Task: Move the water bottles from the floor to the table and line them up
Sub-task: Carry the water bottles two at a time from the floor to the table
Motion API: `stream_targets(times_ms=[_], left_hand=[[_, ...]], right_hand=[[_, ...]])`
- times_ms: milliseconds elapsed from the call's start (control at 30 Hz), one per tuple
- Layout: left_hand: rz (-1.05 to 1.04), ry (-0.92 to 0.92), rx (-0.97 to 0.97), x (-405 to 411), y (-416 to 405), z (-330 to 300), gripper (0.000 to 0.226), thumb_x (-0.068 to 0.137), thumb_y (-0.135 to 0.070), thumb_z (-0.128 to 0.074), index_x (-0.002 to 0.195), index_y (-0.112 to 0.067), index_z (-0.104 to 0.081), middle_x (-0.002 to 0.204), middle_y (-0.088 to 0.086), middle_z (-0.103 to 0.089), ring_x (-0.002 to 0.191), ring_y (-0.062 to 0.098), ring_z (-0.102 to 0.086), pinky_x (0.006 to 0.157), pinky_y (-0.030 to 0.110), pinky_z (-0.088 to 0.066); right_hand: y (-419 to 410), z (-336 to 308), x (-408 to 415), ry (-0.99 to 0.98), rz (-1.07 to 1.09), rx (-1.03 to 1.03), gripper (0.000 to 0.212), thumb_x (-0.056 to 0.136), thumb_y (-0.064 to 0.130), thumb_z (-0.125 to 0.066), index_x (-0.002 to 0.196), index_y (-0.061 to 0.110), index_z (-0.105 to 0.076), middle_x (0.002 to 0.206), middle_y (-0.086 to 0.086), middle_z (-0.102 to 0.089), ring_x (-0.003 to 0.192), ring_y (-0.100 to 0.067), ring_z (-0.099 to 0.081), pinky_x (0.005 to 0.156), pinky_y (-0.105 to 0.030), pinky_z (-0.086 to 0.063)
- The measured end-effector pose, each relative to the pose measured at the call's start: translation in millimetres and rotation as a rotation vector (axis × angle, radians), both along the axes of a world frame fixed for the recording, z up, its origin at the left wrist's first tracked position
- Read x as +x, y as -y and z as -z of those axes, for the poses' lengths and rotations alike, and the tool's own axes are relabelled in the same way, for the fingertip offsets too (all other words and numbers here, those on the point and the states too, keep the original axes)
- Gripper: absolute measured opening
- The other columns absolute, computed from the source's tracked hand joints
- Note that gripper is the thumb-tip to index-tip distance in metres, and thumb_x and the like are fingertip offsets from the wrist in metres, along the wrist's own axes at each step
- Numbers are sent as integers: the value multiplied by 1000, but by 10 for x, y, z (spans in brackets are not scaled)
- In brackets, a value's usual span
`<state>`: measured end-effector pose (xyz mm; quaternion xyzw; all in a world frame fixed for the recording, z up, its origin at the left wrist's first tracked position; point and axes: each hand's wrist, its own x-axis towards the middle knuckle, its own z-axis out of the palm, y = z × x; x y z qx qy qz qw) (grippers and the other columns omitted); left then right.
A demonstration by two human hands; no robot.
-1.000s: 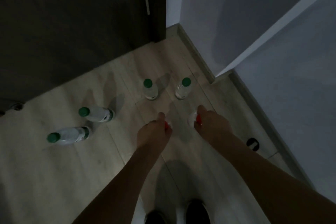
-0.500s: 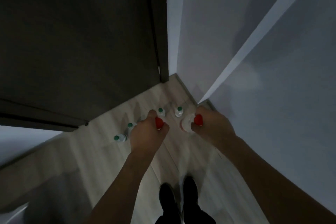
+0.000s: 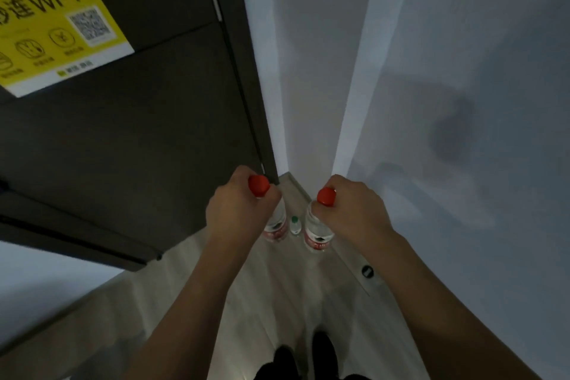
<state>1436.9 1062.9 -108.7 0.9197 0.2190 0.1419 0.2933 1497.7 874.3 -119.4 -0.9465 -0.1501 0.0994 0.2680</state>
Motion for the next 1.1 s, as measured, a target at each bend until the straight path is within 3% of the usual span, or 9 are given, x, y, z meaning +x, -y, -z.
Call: stream_targets(times_ms=[200,367,600,767,900,1100], left_hand=[[145,14,-6,-6,285,-121,19,81,-39,-68,83,-25,-56,63,-11,-56,57,5,-57,55,27,-46],[329,1,-12,134,498,-142,20,80,-42,-67,84,-27,-55,65,-11,-57,60,5,-56,55,22,-34],[641,43,-22,337,1067,-181,24,75,-54,-61,83,-33,-51,66,-14,-58,59,3,-51,53,21,-32],[842,49,-82,303,1739,-274,23,71,-47,-64,78,-27,-52,64,-11,-59,63,10,-57,56,27,-43],[1054,102,-59,36,2417,-371,24,71,-47,-63,80,-27,-53,63,-11,-60,63,12,-57,55,27,-41],[1331,152,-26,-738,3393,-429,26,71,-50,-62,79,-27,-52,61,-11,-58,57,8,-55,51,24,-40]], right_hand=[[353,-81,-200,34,137,-19,21,77,47,-58,84,28,-52,73,9,-60,65,-10,-57,59,-26,-48],[616,-205,-410,16,342,-11,24,75,47,-59,88,27,-55,78,6,-62,71,-15,-61,67,-34,-54],[1145,-264,-894,31,702,-51,21,75,44,-61,88,28,-54,74,9,-59,67,-13,-57,61,-30,-52],[1637,-330,-1493,62,958,-68,23,71,46,-60,84,28,-54,72,10,-59,64,-12,-57,56,-27,-47],[2041,-398,-2111,101,1170,-97,22,71,44,-60,82,26,-54,69,10,-58,60,-10,-55,51,-22,-42],[2571,-461,-3207,121,1436,-105,24,72,44,-59,83,24,-52,69,8,-57,60,-14,-57,53,-27,-47]])
